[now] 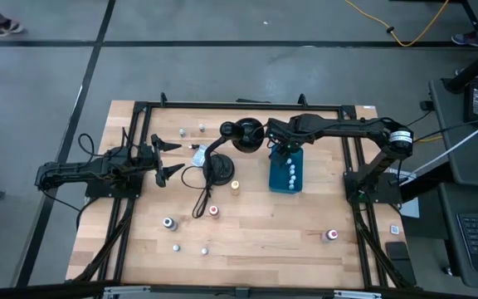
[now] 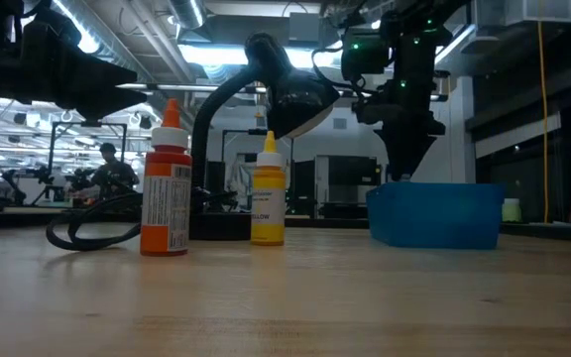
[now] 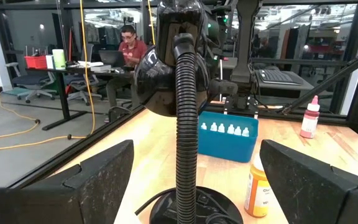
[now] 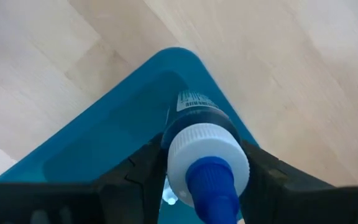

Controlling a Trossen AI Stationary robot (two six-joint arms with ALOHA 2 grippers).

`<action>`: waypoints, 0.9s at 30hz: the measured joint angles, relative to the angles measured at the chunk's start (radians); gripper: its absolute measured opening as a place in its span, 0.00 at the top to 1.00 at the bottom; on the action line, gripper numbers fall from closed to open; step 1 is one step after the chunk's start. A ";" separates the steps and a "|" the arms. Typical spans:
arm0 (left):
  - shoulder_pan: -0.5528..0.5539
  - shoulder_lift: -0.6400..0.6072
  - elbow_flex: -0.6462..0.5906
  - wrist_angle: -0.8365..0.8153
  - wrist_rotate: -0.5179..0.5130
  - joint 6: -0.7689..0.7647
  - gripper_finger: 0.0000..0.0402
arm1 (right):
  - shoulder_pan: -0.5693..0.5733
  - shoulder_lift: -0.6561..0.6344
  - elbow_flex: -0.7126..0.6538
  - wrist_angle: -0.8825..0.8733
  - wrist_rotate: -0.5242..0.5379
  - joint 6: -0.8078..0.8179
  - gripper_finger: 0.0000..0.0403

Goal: Pick & Place food coloring
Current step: Put the large blue food coloring bottle into the blue bin

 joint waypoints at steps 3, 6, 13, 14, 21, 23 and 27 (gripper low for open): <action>0.000 0.000 0.000 0.000 0.000 0.000 0.14 | 0.000 -0.004 0.000 -0.001 -0.024 -0.010 0.60; 0.000 0.000 0.000 0.000 0.000 0.000 0.14 | 0.003 -0.026 0.000 -0.019 -0.036 -0.017 0.60; 0.000 0.000 0.000 0.000 0.000 0.000 0.14 | 0.003 -0.063 0.000 -0.052 -0.052 -0.186 0.62; 0.000 0.000 0.000 0.000 0.000 0.000 0.14 | 0.001 -0.063 0.000 -0.049 -0.056 -0.202 0.62; 0.000 0.000 0.000 0.000 0.000 0.000 0.14 | -0.014 -0.063 0.000 -0.045 -0.065 -0.323 0.61; 0.000 0.000 0.000 0.000 0.000 0.000 0.14 | -0.022 -0.063 0.000 -0.045 -0.065 -0.338 0.62; 0.000 0.000 0.000 0.000 0.000 0.000 0.14 | -0.031 -0.063 0.000 -0.043 -0.062 -0.377 0.62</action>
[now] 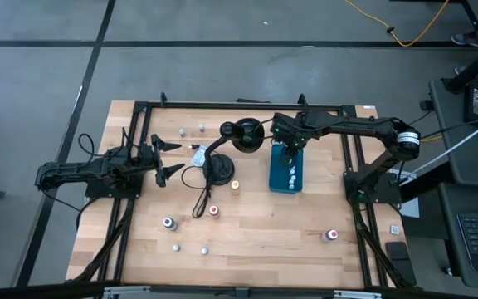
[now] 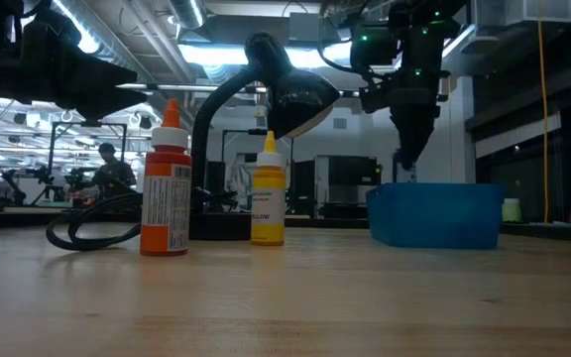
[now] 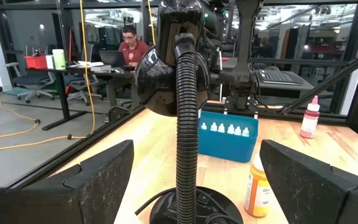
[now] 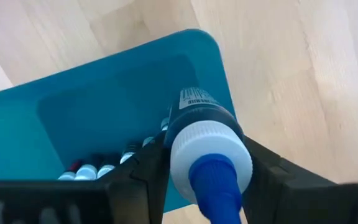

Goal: Pick & Place food coloring
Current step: Put the large blue food coloring bottle into the blue bin, then put the large pink food coloring bottle into the blue bin

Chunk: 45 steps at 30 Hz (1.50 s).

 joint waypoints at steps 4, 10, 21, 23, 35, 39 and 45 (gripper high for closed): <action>0.000 0.000 0.000 0.000 0.000 0.000 0.14 | -0.009 -0.001 -0.007 -0.009 0.000 -0.004 0.61; 0.000 0.000 0.000 0.000 0.000 0.000 0.14 | -0.027 -0.006 -0.103 0.059 0.000 -0.008 0.62; 0.000 0.000 0.000 0.000 0.000 0.000 0.14 | -0.047 -0.006 -0.194 0.157 -0.010 -0.001 0.60; 0.000 0.000 0.000 0.000 0.000 0.000 0.14 | -0.047 -0.006 -0.194 0.159 -0.021 -0.001 0.58; 0.000 0.000 0.000 0.000 0.000 0.000 0.14 | -0.046 -0.078 -0.194 0.150 -0.027 0.038 0.35; 0.000 0.000 0.000 0.000 0.000 0.000 0.14 | -0.032 -0.147 -0.194 0.145 -0.015 0.072 0.33; 0.000 0.000 0.000 0.000 0.000 0.000 0.14 | 0.036 -0.256 -0.194 0.080 0.004 0.264 0.33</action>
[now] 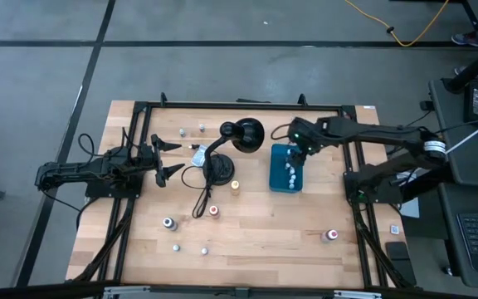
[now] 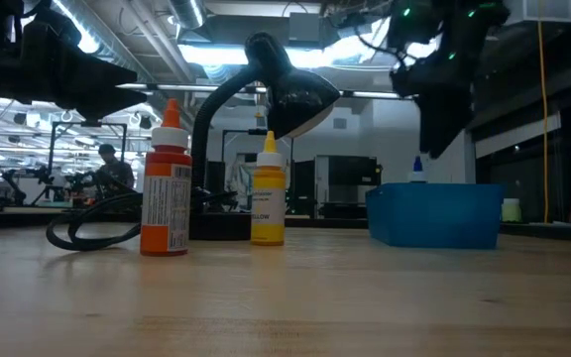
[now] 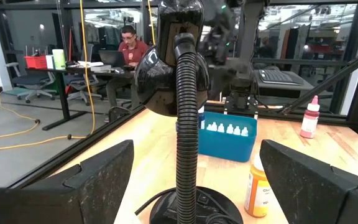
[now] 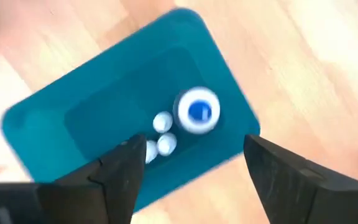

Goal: Pick & Place food coloring
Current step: Put the large pink food coloring bottle into the blue bin

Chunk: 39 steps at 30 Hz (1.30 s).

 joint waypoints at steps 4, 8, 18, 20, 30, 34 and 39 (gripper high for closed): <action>0.000 0.000 0.000 0.000 0.000 0.000 0.14 | 0.091 -0.074 0.000 -0.081 0.008 0.185 0.33; 0.000 0.000 0.000 0.000 0.000 0.000 0.14 | 0.213 -0.137 0.000 -0.149 0.007 0.353 0.33; 0.000 0.000 0.000 0.000 0.000 0.000 0.14 | 0.571 -0.187 0.000 -0.215 0.006 0.686 0.33; 0.000 0.000 0.000 0.000 0.000 0.000 0.14 | 0.639 -0.185 0.000 -0.212 0.005 0.737 0.33; 0.000 0.000 0.000 0.000 0.000 0.000 0.14 | 0.943 -0.152 0.000 -0.184 0.008 1.028 0.33; 0.000 0.000 0.000 0.000 0.000 0.000 0.14 | 1.042 -0.115 0.003 -0.186 0.008 1.129 0.33; 0.000 0.000 0.000 0.000 0.000 0.000 0.14 | 1.144 -0.054 0.024 -0.183 0.027 1.239 0.33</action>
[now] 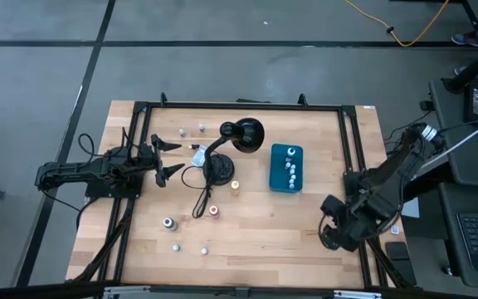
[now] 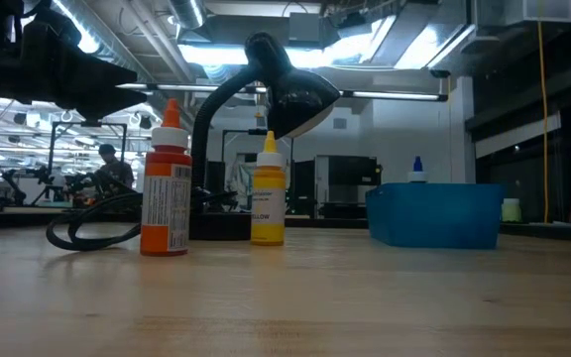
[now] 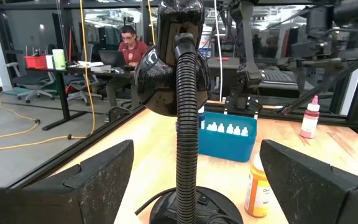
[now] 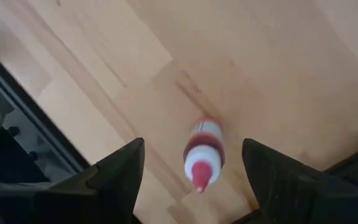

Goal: Pick & Place food coloring
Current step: Put the large pink food coloring bottle into the blue bin

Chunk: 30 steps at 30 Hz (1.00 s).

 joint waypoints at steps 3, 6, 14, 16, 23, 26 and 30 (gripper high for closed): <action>0.000 0.000 0.000 0.000 0.000 0.000 0.14 | 0.055 0.039 0.001 0.001 0.021 0.069 0.33; 0.000 0.000 0.000 0.000 0.000 0.000 0.14 | 0.101 0.081 0.002 0.000 0.022 0.133 0.33; 0.000 0.000 0.000 0.000 0.000 0.000 0.14 | 0.151 0.171 0.002 -0.002 0.060 0.204 0.33; 0.000 0.000 0.000 0.000 0.000 0.000 0.14 | 0.152 0.189 0.002 -0.001 0.062 0.204 0.33; 0.000 0.000 0.000 0.000 0.000 0.000 0.14 | 0.153 0.225 0.003 -0.001 0.074 0.202 0.33; 0.000 0.000 0.000 0.000 0.000 0.000 0.14 | 0.153 0.235 0.003 -0.001 0.073 0.201 0.33; 0.000 0.000 0.000 0.000 0.000 0.000 0.14 | 0.153 0.237 0.003 -0.001 0.071 0.199 0.33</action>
